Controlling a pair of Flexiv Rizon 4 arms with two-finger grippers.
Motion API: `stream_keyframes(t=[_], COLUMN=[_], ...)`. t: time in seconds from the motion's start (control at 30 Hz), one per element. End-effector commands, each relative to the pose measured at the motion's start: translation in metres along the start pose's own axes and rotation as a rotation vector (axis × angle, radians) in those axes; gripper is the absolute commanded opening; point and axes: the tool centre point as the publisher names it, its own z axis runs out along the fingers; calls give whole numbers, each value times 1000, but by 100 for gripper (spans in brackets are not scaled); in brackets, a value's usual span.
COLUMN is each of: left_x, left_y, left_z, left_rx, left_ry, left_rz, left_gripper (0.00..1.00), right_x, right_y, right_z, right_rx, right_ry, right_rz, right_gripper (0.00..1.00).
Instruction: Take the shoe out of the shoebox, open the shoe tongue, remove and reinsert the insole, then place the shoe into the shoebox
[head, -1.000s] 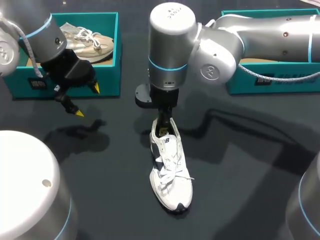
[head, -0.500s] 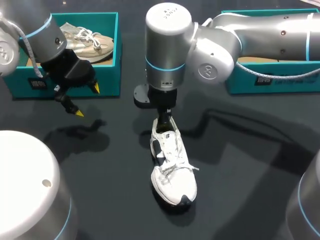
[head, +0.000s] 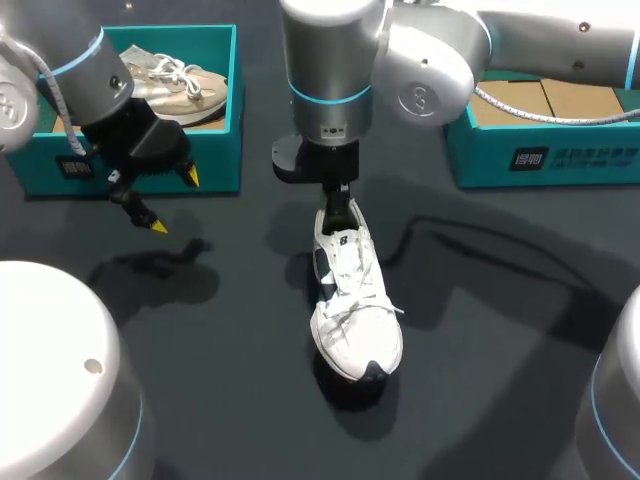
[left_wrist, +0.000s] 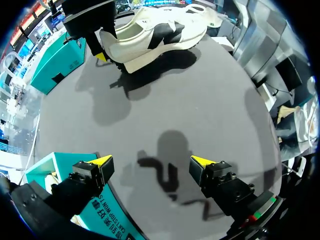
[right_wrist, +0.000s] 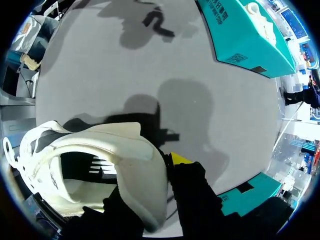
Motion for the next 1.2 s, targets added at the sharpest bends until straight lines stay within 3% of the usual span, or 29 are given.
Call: stream_keyframes(t=[0.03,0.53,0.93,1.2], left_x=[1,1,1,1], left_y=[0,0,0,0], left_z=[0,0,0,0], left_rx=[-2,-2,-2,-2], left_ry=[0,0,0,0], left_rz=[1,1,1,1], left_gripper=[100,100,100,100], right_x=[-4,-6,-66,-69], right_y=[-11,-13,-96,-99], right_z=[-27,-28,-80,-82], right_rx=[-12,-8,113,130], right_ry=[6,13,-61,-54], right_rz=[57,56,81,92], right_gripper=[0,0,0,0])
